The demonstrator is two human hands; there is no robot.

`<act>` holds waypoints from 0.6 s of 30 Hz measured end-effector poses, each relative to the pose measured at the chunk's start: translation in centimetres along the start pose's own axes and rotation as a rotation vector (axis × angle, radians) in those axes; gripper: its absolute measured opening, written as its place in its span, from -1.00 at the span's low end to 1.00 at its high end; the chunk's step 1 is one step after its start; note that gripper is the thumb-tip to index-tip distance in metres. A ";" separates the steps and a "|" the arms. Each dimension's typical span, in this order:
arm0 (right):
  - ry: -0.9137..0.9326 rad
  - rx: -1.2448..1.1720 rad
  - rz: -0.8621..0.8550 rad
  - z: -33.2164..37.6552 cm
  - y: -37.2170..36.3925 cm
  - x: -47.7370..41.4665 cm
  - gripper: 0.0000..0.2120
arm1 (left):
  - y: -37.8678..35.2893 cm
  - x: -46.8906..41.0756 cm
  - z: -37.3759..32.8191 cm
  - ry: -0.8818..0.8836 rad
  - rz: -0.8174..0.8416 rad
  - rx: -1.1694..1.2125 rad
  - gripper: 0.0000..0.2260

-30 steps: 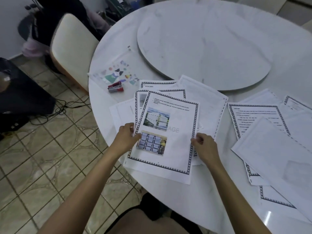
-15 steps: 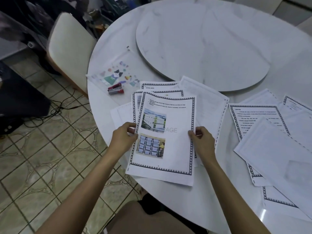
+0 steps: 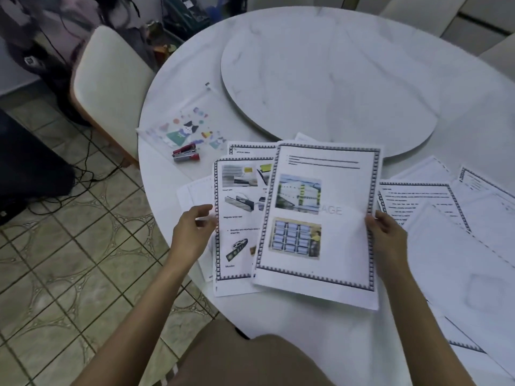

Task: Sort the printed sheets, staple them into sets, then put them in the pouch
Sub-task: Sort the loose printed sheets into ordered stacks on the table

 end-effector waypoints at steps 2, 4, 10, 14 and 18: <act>-0.025 -0.034 -0.044 -0.5 1.9 -0.2 -0.89 | -0.1 0.0 0.2 0.010 0.005 -0.002 -0.67; -0.041 -0.037 -0.083 -1.2 3.6 -0.3 -0.85 | -0.1 0.1 0.3 0.020 0.009 0.002 -0.66; -0.097 -0.077 -0.157 -3.2 6.3 -0.2 -0.73 | -0.2 -0.3 0.0 0.048 0.039 0.055 -0.64; -0.124 -0.120 -0.158 -4.3 6.5 0.2 -0.74 | -0.4 -0.9 -0.1 0.083 0.077 0.089 -0.60; -0.156 -0.177 -0.166 -5.0 6.4 0.3 -0.71 | -0.7 -1.5 0.0 0.136 0.112 0.111 -0.56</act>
Point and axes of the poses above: each hand's wrist, its own x-axis away from the middle knuckle, its own y-axis out of the back of the hand, z = x × y, the point moved 7 cm from there along -x, towards the middle knuckle, and after that the axes turned 7 degrees about z, right-handed, at the moved point
